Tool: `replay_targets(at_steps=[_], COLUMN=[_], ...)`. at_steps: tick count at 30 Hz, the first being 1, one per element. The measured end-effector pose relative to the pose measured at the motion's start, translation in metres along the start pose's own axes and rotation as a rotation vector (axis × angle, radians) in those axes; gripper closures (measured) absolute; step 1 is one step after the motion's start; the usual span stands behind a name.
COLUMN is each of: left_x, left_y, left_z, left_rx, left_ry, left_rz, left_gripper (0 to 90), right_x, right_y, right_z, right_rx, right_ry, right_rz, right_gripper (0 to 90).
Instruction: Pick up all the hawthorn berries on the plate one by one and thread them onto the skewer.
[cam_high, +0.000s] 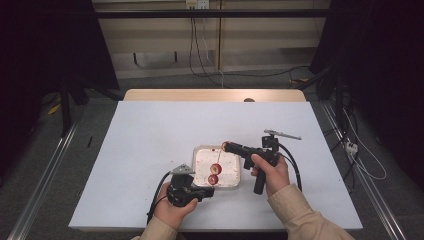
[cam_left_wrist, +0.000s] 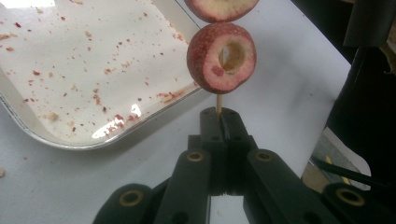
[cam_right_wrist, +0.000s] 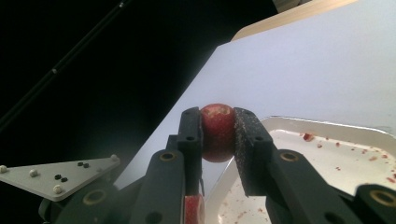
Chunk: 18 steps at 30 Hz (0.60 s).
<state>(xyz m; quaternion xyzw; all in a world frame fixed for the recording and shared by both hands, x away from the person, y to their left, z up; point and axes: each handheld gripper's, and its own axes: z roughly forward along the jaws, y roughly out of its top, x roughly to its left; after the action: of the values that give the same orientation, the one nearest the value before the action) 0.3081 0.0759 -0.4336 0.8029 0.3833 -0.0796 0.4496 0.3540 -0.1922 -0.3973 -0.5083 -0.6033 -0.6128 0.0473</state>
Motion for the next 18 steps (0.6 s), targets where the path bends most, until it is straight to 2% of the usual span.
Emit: replay_targets(at_steps=[2, 11, 18], left_x=[0.0003, 0.0016, -0.0009], left_y=[-0.0001, -0.0011, -0.0005], left_z=[0.0006, 0.0047, 0.0080], left_rx=[0.008, 0.041, 0.047], left_ry=[-0.001, 0.002, 0.002], left_rz=[-0.003, 0.004, 0.006], left_gripper=[89.9, 89.9, 89.9], right_x=[0.0010, 0.0023, 0.0028], right_y=[0.0010, 0.0021, 0.0017], right_z=[-0.0009, -0.0012, -0.0013], right_rx=[0.002, 0.002, 0.004], right_ry=[-0.009, -0.007, -0.005], right_rz=[-0.017, -0.032, -0.036], right_gripper=[74.5, 74.5, 74.5])
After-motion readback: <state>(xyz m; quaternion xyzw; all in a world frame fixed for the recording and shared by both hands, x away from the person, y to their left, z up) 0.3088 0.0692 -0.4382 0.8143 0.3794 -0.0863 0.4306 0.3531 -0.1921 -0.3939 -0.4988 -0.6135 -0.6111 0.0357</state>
